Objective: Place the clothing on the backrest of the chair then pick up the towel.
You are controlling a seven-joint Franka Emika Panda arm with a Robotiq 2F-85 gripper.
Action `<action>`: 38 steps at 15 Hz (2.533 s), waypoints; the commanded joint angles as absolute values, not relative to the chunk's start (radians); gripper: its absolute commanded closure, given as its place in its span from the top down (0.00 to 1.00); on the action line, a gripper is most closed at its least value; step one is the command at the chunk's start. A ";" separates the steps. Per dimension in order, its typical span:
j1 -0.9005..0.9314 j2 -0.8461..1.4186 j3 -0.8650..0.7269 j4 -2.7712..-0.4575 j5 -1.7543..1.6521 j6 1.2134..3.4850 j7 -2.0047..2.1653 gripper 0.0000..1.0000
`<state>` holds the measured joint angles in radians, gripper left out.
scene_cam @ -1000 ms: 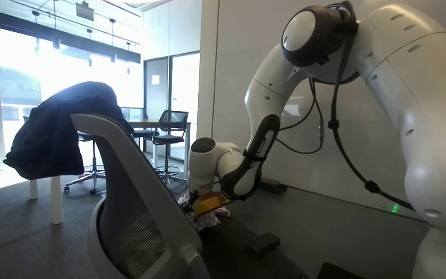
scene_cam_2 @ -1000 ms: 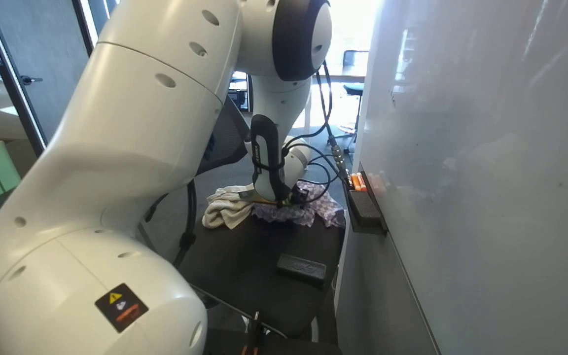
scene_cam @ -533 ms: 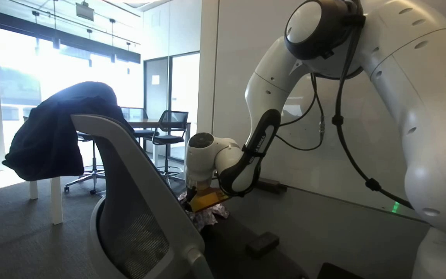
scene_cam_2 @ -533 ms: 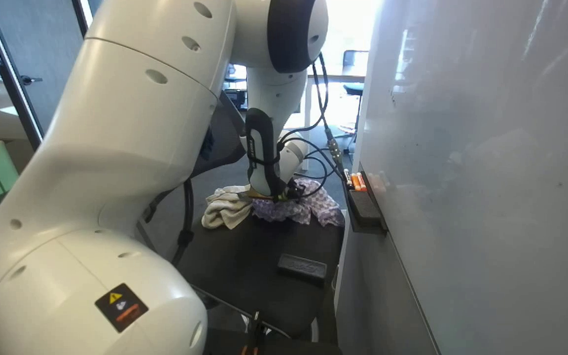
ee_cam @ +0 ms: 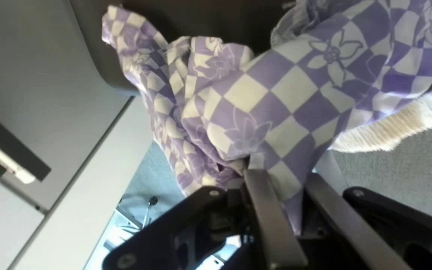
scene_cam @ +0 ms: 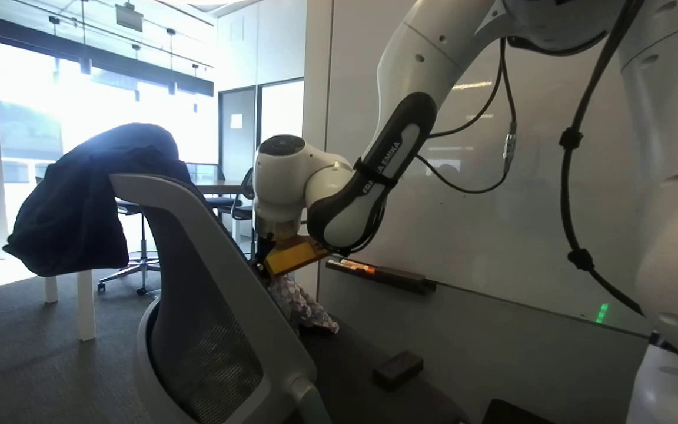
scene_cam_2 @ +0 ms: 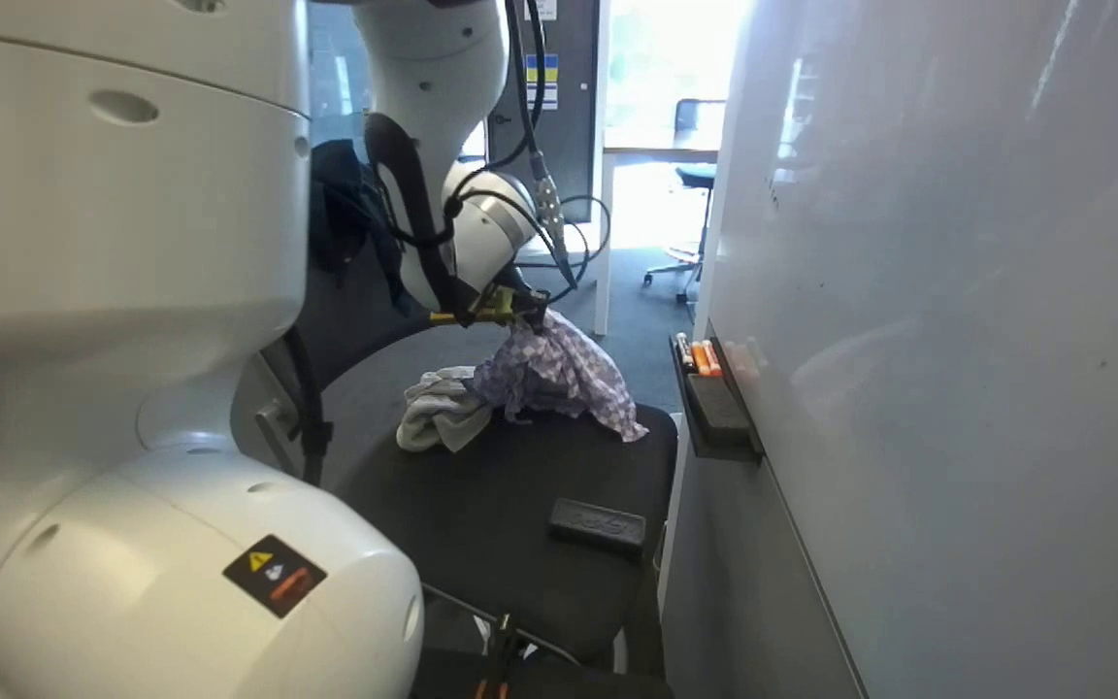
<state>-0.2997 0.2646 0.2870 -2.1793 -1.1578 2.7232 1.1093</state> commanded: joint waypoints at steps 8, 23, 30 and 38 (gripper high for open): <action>-0.242 -0.152 0.415 -2.157 -0.863 2.626 0.891 0.16; 0.164 -0.156 0.238 -1.972 -0.093 2.736 0.409 0.16; 0.349 -0.043 0.231 -1.930 0.478 2.692 -0.005 0.17; 0.335 -0.054 0.259 -1.959 0.488 2.810 -0.105 0.89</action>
<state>0.3671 -0.0489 0.2543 -1.9654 0.5484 2.7047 -0.0864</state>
